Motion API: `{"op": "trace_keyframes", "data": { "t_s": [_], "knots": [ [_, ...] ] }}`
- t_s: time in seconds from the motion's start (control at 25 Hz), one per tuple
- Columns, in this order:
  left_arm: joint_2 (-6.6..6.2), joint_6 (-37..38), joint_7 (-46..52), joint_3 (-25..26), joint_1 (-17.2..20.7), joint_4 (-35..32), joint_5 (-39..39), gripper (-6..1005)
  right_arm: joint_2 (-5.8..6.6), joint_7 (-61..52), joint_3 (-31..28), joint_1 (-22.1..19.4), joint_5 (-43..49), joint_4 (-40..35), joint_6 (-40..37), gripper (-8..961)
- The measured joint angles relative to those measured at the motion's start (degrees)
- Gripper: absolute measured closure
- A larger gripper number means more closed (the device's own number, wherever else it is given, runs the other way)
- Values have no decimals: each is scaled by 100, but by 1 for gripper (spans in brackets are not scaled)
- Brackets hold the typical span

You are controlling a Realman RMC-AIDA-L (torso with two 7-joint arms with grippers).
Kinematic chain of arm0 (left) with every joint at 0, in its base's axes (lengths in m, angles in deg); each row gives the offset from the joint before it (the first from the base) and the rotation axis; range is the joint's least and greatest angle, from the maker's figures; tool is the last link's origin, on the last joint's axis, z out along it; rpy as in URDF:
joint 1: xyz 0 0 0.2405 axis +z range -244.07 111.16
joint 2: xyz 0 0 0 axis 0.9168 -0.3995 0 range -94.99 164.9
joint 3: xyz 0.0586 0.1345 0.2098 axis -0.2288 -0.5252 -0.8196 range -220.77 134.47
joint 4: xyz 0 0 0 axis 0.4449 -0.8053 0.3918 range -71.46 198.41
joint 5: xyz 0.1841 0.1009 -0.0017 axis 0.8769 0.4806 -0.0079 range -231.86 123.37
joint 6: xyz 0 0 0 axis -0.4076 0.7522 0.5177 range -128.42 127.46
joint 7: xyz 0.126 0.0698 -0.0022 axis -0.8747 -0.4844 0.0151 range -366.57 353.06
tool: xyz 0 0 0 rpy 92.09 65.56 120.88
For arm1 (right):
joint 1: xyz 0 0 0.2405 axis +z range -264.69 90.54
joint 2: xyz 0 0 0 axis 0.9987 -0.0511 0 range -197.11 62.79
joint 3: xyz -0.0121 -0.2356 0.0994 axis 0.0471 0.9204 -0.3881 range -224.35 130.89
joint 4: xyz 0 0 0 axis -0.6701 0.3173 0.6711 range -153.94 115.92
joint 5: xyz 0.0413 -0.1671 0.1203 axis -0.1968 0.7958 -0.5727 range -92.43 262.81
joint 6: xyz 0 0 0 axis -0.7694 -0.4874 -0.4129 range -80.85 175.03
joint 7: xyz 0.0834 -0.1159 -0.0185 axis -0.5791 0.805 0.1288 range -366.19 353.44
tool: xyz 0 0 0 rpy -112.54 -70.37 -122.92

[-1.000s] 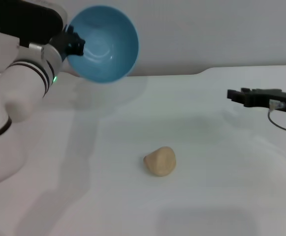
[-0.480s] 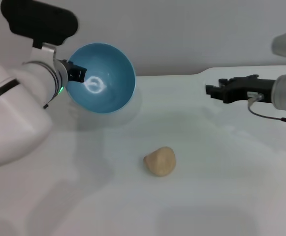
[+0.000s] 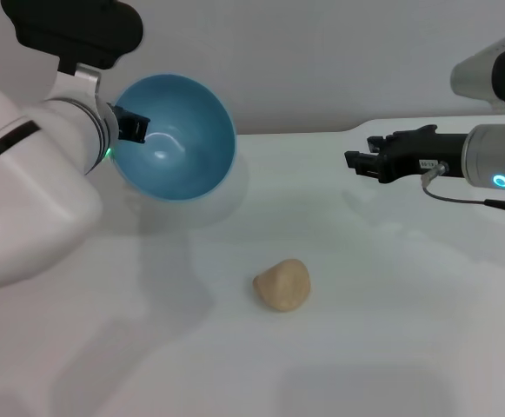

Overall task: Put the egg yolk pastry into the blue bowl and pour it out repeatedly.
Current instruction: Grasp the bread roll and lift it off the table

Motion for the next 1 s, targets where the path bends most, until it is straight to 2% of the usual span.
{"op": "trace_keyframes", "data": {
  "t_s": [0.08,0.12,0.16,0.4,0.68,0.96,1.0],
  "knots": [
    [-1,-136,11,11,38,20,0,984,0,0,1,5,1,-4,3,578],
    [-15,-450,31,105,135,75,1,984,0,0,2,9,1,-6,15,578],
    [-9,-761,44,389,257,168,0,984,0,0,1,16,1,-10,39,578],
    [11,-568,71,690,273,354,-15,983,-1,14,11,41,1,-63,222,579],
    [-22,-2231,859,686,711,825,-2,983,-8,48,87,39,1,-65,230,580],
    [-45,-3304,1397,835,788,1487,2,984,-10,50,89,41,1,-30,255,581],
    [-55,-3274,1504,839,770,1540,2,984,-10,51,89,42,1,-29,279,581]
  ]
}}
